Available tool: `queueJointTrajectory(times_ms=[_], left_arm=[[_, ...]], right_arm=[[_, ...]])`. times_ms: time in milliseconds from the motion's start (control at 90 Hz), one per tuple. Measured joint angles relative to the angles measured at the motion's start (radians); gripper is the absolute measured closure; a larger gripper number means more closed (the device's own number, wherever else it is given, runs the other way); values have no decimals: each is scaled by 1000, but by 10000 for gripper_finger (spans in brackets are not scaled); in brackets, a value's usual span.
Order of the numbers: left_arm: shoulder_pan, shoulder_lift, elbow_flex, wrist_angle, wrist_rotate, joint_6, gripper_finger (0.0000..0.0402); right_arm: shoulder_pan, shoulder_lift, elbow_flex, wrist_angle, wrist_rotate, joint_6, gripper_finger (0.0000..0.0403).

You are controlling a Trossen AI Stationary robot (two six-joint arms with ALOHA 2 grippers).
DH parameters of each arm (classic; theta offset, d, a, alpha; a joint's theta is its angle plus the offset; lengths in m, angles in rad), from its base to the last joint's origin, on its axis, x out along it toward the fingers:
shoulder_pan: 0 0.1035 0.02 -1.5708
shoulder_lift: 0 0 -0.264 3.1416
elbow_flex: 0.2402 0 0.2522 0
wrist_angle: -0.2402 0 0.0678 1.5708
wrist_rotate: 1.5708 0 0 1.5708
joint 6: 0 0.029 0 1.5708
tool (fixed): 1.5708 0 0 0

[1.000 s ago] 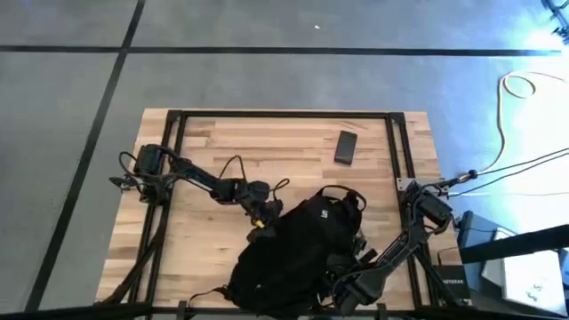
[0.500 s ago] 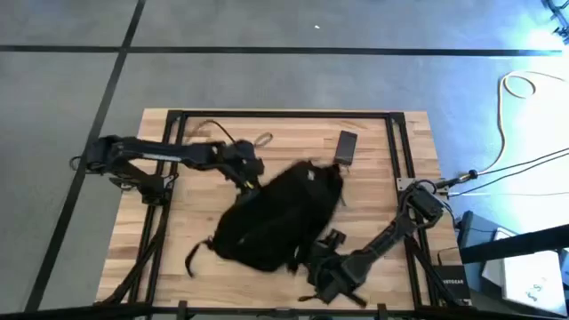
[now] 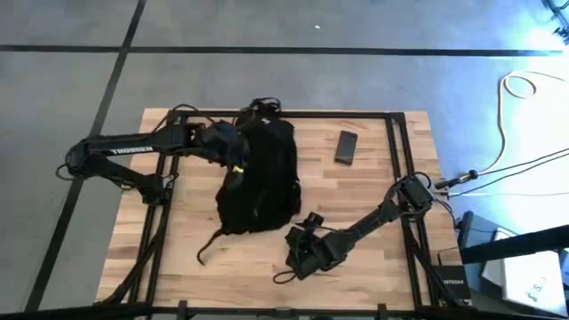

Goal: Unpack backpack
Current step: Adjust the black bag

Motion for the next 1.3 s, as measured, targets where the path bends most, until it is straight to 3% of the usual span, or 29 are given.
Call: queueJointTrajectory(times_ms=[256, 467, 589, 800, 956, 1000, 1089, 1144, 1300], left_arm=[[-50, 42, -134, 56, 9, -26, 380], [-140, 43, -398, 531, 77, -91, 347], [-164, 44, -495, 703, 78, -140, 305], [-180, 44, -516, 766, 83, -176, 220], [-179, 43, -516, 781, 82, -198, 163], [-178, 43, -516, 780, 81, -198, 153], [-178, 43, -516, 782, 77, -207, 140], [-178, 43, -516, 784, 76, -215, 137], [-188, 43, -516, 790, 64, -262, 135]], right_arm=[[2, -4, 3, -17, -13, -25, 195], [4, -76, 42, -44, 160, -28, 222], [-5, -85, 45, 1, 146, -99, 237], [-11, -85, 49, 90, 43, -284, 205], [22, -180, 121, -82, -228, -416, 160], [41, -201, 123, -116, -200, -431, 152], [63, -206, 119, -58, 30, -443, 146], [47, -200, 120, 41, 111, -417, 148], [13, -135, 122, 206, -34, -246, 175]])
